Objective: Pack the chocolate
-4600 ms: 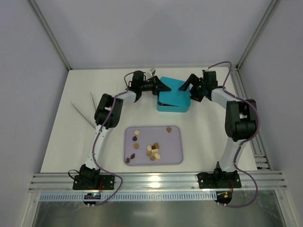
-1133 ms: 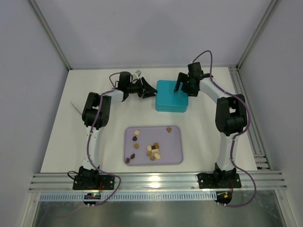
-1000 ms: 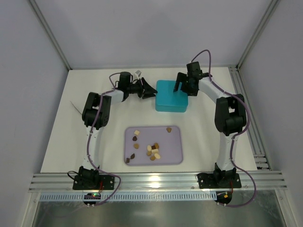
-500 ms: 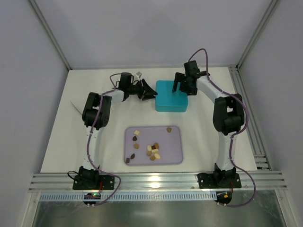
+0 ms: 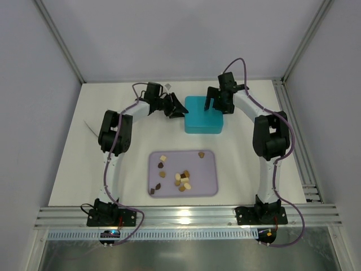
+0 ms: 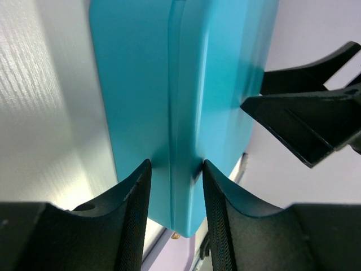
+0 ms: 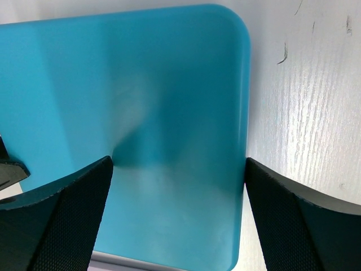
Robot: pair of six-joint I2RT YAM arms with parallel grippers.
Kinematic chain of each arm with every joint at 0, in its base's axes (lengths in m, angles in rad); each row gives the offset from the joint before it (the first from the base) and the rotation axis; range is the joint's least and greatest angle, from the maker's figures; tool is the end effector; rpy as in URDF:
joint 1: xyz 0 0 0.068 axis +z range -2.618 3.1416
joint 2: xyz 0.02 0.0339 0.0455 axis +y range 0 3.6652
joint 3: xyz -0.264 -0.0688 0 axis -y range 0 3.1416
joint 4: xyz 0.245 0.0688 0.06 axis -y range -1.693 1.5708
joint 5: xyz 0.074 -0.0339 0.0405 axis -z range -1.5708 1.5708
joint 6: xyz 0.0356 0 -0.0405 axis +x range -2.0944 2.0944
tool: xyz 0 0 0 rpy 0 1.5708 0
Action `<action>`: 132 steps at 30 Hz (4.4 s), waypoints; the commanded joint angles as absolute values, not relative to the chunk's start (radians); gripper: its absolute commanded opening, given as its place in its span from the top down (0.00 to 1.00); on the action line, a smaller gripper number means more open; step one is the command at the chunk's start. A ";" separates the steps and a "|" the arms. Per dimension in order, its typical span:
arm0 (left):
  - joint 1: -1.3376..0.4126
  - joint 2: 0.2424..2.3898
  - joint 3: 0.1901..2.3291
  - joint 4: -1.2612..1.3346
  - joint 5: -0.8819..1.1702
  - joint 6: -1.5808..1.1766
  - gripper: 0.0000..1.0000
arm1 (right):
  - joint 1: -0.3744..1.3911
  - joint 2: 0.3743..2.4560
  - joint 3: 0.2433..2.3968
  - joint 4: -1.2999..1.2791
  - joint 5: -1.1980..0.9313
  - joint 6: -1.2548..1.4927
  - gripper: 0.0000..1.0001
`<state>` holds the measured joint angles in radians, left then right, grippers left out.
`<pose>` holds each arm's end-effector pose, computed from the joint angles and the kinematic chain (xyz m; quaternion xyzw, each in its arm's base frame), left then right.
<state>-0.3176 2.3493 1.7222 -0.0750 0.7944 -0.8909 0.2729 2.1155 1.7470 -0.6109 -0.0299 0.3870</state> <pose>0.4809 -0.1848 0.1424 -0.0804 0.8484 -0.5093 0.1200 0.4504 0.1272 0.2160 0.0502 0.9552 0.1079 0.2710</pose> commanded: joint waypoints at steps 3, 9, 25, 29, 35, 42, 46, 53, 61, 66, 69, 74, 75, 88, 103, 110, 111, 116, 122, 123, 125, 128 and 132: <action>-0.362 2.347 1.844 -0.441 0.566 -0.720 0.61 | 0.298 2.141 1.753 -0.632 -0.081 0.385 0.03; -0.382 2.390 1.891 -0.616 0.448 -0.661 0.63 | 0.298 2.122 1.674 -0.612 -0.094 0.390 0.03; -0.400 2.447 1.832 -0.686 0.364 -0.640 0.66 | 0.282 1.980 1.338 -0.476 -0.167 0.433 0.09; -0.402 2.445 1.824 -0.689 0.357 -0.641 0.65 | 0.278 1.924 1.243 -0.439 -0.181 0.445 0.12; -0.400 2.448 1.835 -0.709 0.353 -0.638 0.65 | 0.265 1.856 1.134 -0.397 -0.196 0.457 0.24; -0.402 2.465 1.865 -0.744 0.359 -0.606 0.65 | 0.252 1.829 1.062 -0.342 -0.265 0.486 0.32; -0.400 2.499 1.930 -0.811 0.361 -0.549 0.62 | 0.279 1.790 1.051 -0.337 -0.284 0.488 0.32; -0.402 2.533 2.025 -0.928 0.334 -0.442 0.58 | 0.195 1.767 1.158 -0.376 -0.258 0.489 0.19; -0.400 2.571 2.077 -1.020 0.304 -0.370 0.58 | 0.135 1.930 1.445 -0.436 -0.219 0.515 0.12; -0.400 2.572 2.080 -1.048 0.293 -0.347 0.58 | 0.133 2.051 1.597 -0.468 -0.189 0.543 0.13; -0.400 2.577 2.089 -1.065 0.285 -0.336 0.58 | 0.133 2.091 1.647 -0.471 -0.195 0.552 0.15; -0.400 2.588 2.123 -1.100 0.278 -0.325 0.58 | 0.132 2.144 1.666 -0.474 -0.195 0.560 0.24; -0.400 2.591 2.129 -1.106 0.276 -0.324 0.58 | 0.133 2.149 1.664 -0.474 -0.193 0.561 0.25; -0.413 2.609 2.171 -1.147 0.258 -0.307 0.58 | 0.137 2.210 1.664 -0.569 -0.137 0.531 0.58; -0.443 2.453 1.910 -0.921 0.411 -0.402 0.54 | 0.179 2.284 1.850 -0.707 -0.095 0.454 0.44; -0.423 2.323 1.839 -0.758 0.411 -0.472 0.44 | 0.189 2.241 1.873 -0.670 -0.123 0.394 0.29; -0.419 2.313 1.839 -0.741 0.416 -0.480 0.44 | 0.189 2.237 1.878 -0.670 -0.124 0.387 0.27; -0.374 2.266 1.864 -0.648 0.405 -0.531 0.41 | 0.190 2.215 1.875 -0.655 -0.138 0.361 0.20; -0.322 2.247 1.850 -0.513 0.413 -0.609 0.40 | 0.195 2.197 1.871 -0.644 -0.155 0.341 0.18; -0.316 2.252 1.853 -0.499 0.411 -0.627 0.41 | 0.199 2.197 1.871 -0.643 -0.152 0.338 0.18; -0.308 2.287 1.893 -0.488 0.420 -0.634 0.41 | 0.202 2.197 1.882 -0.647 -0.147 0.331 0.18; -0.305 2.348 1.953 -0.486 0.448 -0.643 0.42 | 0.209 2.209 1.905 -0.670 -0.144 0.327 0.18; -0.305 2.396 1.973 -0.463 0.471 -0.658 0.44 | 0.218 2.218 1.922 -0.690 -0.135 0.316 0.18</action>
